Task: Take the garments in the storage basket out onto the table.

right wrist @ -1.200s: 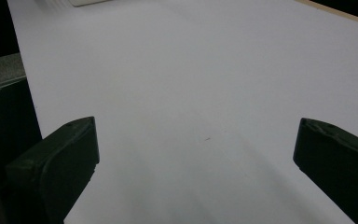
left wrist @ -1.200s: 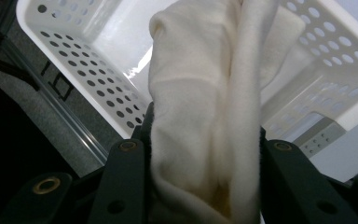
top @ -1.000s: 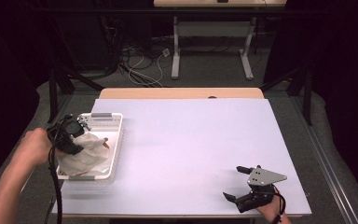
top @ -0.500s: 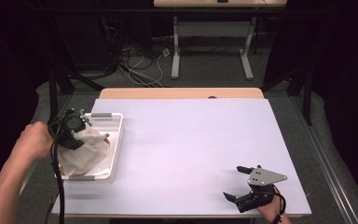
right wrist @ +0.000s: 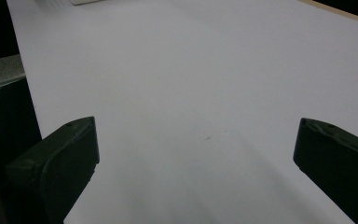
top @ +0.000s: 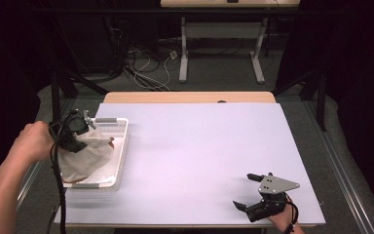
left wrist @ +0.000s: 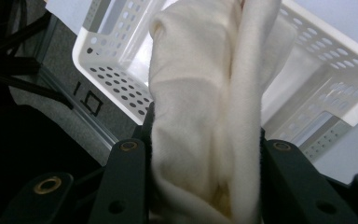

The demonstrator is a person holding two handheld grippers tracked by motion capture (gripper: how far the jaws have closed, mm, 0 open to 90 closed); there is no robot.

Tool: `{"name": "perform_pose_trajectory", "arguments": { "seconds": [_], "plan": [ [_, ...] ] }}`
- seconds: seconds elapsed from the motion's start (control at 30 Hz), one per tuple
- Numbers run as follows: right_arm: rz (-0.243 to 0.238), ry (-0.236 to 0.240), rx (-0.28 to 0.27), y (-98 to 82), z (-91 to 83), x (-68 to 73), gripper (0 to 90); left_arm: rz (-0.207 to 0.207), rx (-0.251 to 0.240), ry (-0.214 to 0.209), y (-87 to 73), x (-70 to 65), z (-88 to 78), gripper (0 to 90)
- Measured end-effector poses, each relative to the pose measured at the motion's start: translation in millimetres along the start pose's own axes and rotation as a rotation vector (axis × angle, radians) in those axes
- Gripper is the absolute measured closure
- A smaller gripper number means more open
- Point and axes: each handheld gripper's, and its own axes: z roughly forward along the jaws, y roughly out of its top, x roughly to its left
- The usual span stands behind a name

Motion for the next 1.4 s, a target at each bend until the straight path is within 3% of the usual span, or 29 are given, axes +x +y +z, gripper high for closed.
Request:
{"name": "perform_pose_trajectory", "arguments": {
  "seconds": [0.57,1.4],
  "plan": [
    [0.001,0.002,-0.001,0.0,-0.3,-0.3,0.0,0.067,-0.035,0.039,13.6,8.7,-10.5,65.8],
    [0.0,0.004,-0.001,-0.2,-0.2,-0.6,0.0,0.175,-0.049,0.049,34.1,16.1,-17.2,65.8]
  ]
}}
